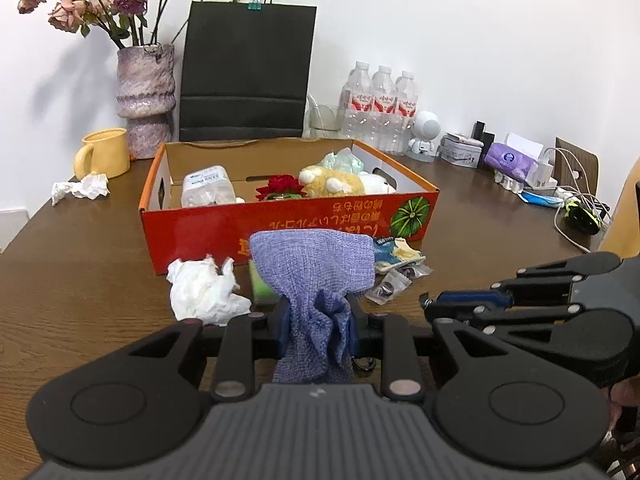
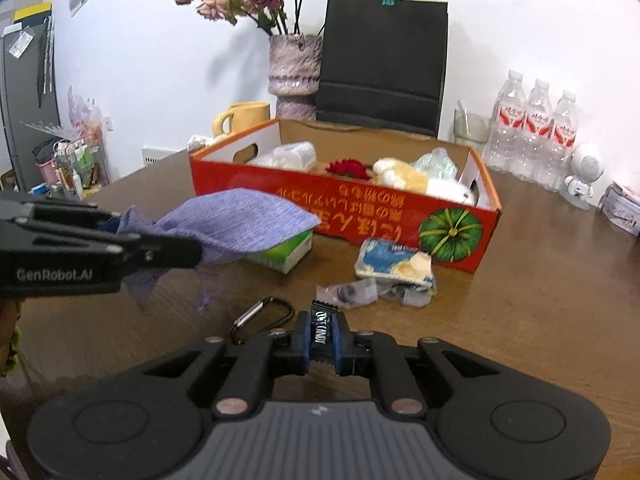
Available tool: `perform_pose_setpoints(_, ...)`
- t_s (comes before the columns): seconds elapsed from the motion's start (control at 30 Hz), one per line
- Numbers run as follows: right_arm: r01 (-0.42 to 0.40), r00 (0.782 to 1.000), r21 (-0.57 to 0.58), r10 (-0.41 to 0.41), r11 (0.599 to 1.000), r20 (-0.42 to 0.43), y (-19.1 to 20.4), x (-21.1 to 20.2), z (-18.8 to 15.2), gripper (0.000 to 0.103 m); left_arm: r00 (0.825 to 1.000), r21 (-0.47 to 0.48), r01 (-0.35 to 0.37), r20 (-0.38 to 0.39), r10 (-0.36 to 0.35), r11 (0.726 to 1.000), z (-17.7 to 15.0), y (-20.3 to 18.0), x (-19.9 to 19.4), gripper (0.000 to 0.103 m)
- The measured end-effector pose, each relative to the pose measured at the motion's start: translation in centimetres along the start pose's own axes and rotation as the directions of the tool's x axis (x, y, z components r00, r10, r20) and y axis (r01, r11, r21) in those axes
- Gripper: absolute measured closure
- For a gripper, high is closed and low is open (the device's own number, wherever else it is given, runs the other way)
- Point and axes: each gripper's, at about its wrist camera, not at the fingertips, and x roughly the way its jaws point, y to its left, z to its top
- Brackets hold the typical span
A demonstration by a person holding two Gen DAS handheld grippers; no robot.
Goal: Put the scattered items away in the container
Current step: 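Carry the pouch and tube into the box and open both grippers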
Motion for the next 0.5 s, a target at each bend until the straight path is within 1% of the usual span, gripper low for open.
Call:
perform_pose_setpoints(0.13,0.013,1.000,0.003,-0.013,1.000,0.026,-0.3,-0.4,0.9,0.093,1.000,-0.007,-0.003,0.011,0.003,1.000,0.2,0.2,-0.3,0.077)
perform_pose_setpoints(0.23,0.022,0.998,0.001,-0.022,1.000,0.057,-0.8,-0.7,2.2,0.093,0.999,-0.012,-0.004,0.042,0.005,1.000,1.2,0.6,-0.7,0.076)
perform_pose_setpoints(0.37,0.033,0.992,0.010,-0.034,0.999,0.121,-1.9,-0.8,5.0,0.093,0.994,-0.027,-0.010,0.108,0.013,1.000,4.2,1.6,-0.9,0.076)
perform_pose_setpoints(0.5,0.037,0.986,0.018,-0.040,0.999,0.160,-3.5,0.6,8.9,0.093,0.989,-0.015,-0.030,0.147,0.032,0.999,8.3,2.6,0.5,0.076)
